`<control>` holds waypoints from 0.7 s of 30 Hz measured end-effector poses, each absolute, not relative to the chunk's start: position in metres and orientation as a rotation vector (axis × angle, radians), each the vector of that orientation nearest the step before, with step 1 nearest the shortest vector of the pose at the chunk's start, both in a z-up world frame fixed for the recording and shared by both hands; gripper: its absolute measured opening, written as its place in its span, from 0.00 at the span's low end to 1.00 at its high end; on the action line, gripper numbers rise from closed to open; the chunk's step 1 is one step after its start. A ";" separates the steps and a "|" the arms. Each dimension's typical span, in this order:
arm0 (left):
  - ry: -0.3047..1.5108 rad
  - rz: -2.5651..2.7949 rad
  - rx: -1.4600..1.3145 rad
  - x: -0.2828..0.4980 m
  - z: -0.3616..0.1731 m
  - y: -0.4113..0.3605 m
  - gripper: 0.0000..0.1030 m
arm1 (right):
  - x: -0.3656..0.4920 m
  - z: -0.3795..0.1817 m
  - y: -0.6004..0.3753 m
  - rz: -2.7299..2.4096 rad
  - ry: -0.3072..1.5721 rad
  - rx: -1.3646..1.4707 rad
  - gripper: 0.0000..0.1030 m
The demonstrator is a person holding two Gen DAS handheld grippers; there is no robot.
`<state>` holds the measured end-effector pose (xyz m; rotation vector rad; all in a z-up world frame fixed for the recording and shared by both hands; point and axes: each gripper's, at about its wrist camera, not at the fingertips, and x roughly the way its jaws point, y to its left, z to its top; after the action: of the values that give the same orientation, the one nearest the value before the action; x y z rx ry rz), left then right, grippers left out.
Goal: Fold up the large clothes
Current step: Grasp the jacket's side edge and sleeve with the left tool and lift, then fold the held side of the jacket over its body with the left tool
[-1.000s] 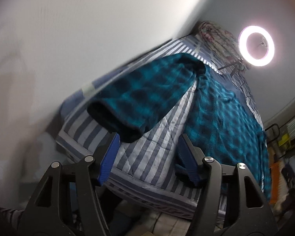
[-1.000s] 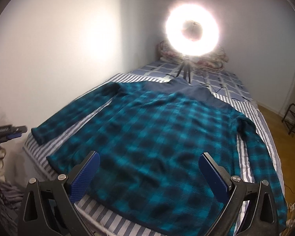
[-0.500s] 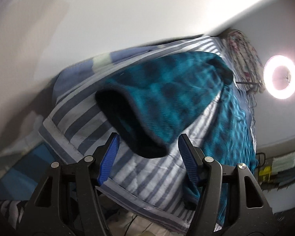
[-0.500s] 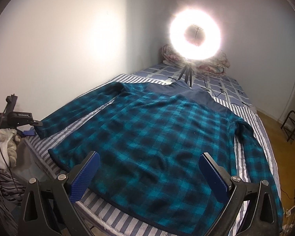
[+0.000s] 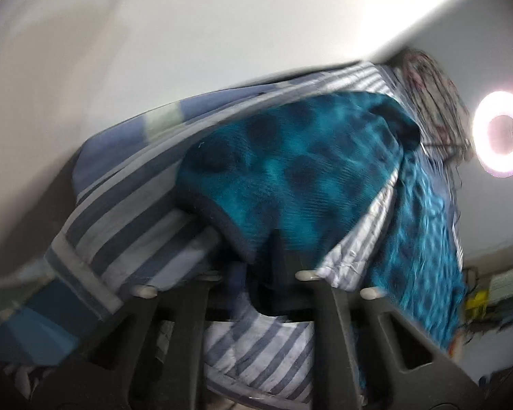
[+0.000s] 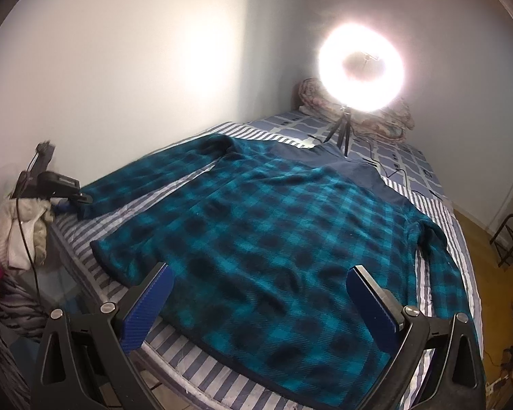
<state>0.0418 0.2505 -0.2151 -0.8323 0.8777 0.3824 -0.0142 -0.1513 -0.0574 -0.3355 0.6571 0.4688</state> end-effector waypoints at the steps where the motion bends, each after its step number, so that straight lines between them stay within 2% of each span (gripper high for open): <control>1: 0.863 0.378 -0.789 0.041 -0.209 0.246 0.07 | -0.014 -0.059 -0.150 0.472 0.663 -0.341 0.99; 5: 0.772 0.302 -0.467 0.051 -0.160 0.191 0.07 | -0.009 -0.064 -0.150 0.503 0.717 -0.319 0.95; 10: 0.720 0.128 -0.164 0.059 -0.118 0.116 0.06 | 0.019 -0.067 -0.161 0.568 0.841 -0.200 0.77; 12: 0.708 0.068 -0.047 0.058 -0.112 0.087 0.06 | 0.040 -0.069 -0.166 0.587 0.899 -0.142 0.66; 17: 0.722 -0.010 0.045 0.057 -0.117 0.053 0.06 | 0.117 -0.060 -0.159 0.606 0.968 -0.023 0.49; 21: 0.732 -0.027 0.014 0.059 -0.123 0.050 0.06 | 0.187 -0.057 -0.119 0.690 1.031 0.045 0.46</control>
<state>0.0594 0.0497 -0.1225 0.0144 0.7315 -0.0265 0.1867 -0.1191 -0.0566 0.0450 1.0306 0.6902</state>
